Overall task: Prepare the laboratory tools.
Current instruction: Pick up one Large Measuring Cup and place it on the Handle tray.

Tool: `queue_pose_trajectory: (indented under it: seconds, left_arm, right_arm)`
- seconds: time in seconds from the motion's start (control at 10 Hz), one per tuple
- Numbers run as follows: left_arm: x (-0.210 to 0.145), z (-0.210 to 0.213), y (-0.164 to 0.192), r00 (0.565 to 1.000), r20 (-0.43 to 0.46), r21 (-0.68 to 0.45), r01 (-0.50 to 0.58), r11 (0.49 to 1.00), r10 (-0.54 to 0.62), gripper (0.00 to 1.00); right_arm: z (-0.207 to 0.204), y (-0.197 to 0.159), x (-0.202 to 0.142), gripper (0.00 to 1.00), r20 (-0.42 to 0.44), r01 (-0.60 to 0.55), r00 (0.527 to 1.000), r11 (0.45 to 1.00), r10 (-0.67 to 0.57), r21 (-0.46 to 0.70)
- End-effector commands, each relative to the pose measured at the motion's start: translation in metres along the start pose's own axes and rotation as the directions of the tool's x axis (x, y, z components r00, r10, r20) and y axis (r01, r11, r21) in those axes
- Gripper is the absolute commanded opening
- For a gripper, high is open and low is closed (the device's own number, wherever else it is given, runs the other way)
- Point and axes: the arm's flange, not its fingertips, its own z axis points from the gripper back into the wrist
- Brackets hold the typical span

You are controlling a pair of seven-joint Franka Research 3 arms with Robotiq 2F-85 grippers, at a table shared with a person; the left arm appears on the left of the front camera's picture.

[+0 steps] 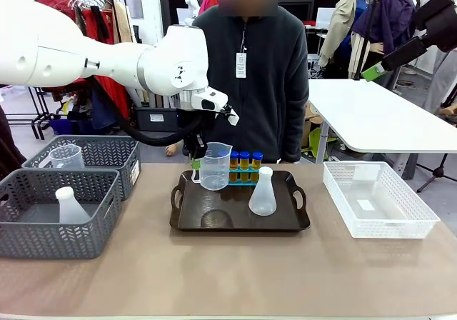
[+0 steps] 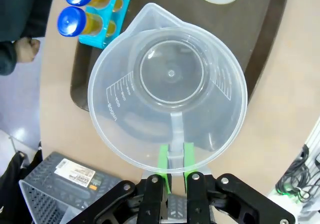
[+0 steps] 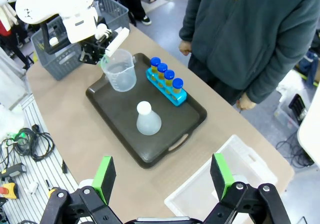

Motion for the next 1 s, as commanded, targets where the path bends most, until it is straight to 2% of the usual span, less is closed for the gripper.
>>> queue_pose_trajectory:
  seconds: [0.0,0.4,0.9]
  left_arm:
    - [0.002,-0.019,-0.005,0.999,0.032,0.028,-0.025,0.999,0.025,0.00]
    - [0.011,-0.048,-0.015,1.000,0.014,0.034,0.004,0.999,-0.004,0.00]
    - [0.000,-0.072,-0.023,1.000,-0.014,0.005,-0.012,1.000,0.012,0.00]
  right_arm:
    - [0.000,0.000,0.002,1.00,0.026,-0.002,1.000,1.000,0.002,0.020]
    - [0.000,0.000,0.002,1.00,0.026,-0.002,1.000,1.000,0.002,0.020]
    - [0.000,0.000,0.002,1.00,0.026,-0.002,1.000,1.000,0.002,0.020]
